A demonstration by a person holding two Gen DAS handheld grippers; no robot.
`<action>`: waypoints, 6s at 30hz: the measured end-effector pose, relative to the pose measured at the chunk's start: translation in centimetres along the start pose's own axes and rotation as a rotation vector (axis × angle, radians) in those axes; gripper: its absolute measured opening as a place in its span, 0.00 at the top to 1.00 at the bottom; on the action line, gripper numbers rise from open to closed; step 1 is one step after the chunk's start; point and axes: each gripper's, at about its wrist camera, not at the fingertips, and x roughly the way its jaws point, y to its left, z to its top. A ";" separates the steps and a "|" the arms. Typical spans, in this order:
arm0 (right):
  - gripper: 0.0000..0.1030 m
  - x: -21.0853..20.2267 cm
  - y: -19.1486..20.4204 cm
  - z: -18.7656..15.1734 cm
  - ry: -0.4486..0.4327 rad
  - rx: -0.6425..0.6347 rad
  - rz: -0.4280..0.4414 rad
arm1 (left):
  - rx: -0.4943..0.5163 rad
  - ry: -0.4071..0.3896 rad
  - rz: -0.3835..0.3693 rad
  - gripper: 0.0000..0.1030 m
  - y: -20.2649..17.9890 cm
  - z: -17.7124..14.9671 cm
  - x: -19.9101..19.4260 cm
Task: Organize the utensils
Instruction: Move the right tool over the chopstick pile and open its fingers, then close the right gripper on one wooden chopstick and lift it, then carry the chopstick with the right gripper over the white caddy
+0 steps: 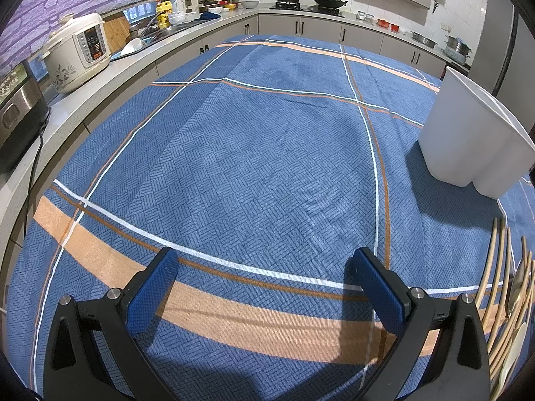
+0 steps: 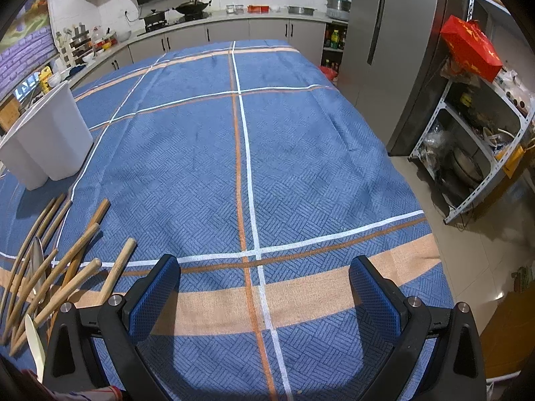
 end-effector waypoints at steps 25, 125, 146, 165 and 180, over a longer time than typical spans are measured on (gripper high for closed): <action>0.06 -13.3 8.8 -4.5 -0.188 0.070 0.021 | 0.142 -0.084 -0.079 0.00 -0.7 -1.4 -11.0; 0.90 -0.1 12.0 2.1 0.524 -0.245 0.073 | 0.434 0.305 -0.292 0.91 -16.3 -0.6 -2.0; 0.94 -11.2 8.0 -2.9 0.010 -0.062 0.319 | 0.294 -0.017 -0.331 0.95 -12.2 -1.7 -12.3; 0.93 -21.1 8.2 0.5 -0.281 -0.001 0.454 | 0.147 -0.258 -0.446 0.95 -8.0 1.7 -20.9; 0.93 -19.1 13.1 16.0 -0.509 0.144 0.496 | 0.098 -0.457 -0.456 0.95 -13.3 17.6 -16.4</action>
